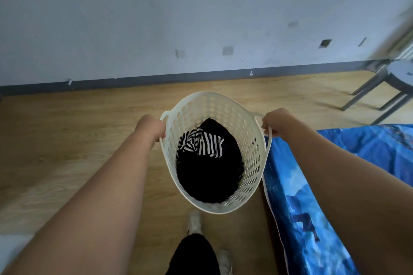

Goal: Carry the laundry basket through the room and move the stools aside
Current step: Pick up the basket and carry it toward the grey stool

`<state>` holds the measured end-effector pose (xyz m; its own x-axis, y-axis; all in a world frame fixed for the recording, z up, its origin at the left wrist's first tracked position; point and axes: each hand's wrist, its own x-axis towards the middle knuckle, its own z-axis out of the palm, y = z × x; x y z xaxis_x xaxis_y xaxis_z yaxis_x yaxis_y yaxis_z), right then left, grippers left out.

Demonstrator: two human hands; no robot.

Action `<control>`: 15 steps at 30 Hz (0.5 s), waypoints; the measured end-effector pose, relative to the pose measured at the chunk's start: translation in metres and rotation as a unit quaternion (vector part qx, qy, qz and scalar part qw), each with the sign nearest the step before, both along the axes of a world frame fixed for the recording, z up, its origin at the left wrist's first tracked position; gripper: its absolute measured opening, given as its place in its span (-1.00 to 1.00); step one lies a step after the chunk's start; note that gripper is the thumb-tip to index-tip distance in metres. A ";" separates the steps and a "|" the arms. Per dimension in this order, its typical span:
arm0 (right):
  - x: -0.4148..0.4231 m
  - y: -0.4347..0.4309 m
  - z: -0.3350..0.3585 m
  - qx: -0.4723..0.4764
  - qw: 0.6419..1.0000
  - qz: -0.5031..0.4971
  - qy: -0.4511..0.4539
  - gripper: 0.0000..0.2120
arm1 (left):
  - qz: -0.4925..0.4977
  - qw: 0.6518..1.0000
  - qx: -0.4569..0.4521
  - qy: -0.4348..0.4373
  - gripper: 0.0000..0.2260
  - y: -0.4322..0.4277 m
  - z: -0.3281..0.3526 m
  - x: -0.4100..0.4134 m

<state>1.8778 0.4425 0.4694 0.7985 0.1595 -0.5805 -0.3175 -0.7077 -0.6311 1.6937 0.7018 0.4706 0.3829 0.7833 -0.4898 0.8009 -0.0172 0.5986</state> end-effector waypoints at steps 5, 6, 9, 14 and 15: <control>0.077 0.038 -0.010 0.018 0.999 -0.038 -0.002 -0.81 | -0.029 0.999 -0.014 0.001 -0.88 0.044 -0.010 0.085; 0.100 0.050 -0.011 0.020 0.999 -0.051 0.003 -0.81 | -0.044 0.999 -0.022 0.001 -0.86 0.057 -0.012 0.113; 0.149 0.076 -0.013 0.003 0.997 -0.079 0.001 -0.83 | -0.080 0.996 -0.025 0.015 -0.82 0.084 -0.015 0.171; 0.221 0.098 -0.019 0.001 0.992 -0.126 0.005 -0.86 | -0.120 0.992 -0.042 0.014 -0.77 0.120 -0.020 0.272; 0.233 0.100 -0.020 -0.002 0.992 -0.128 0.008 -0.86 | -0.135 0.990 -0.039 0.022 -0.78 0.123 -0.019 0.291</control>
<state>2.1110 0.5426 0.4493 0.8027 -0.0497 -0.5943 -0.4979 -0.6045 -0.6219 1.9844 0.8248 0.4520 0.5496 0.6150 -0.5654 0.7990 -0.1893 0.5707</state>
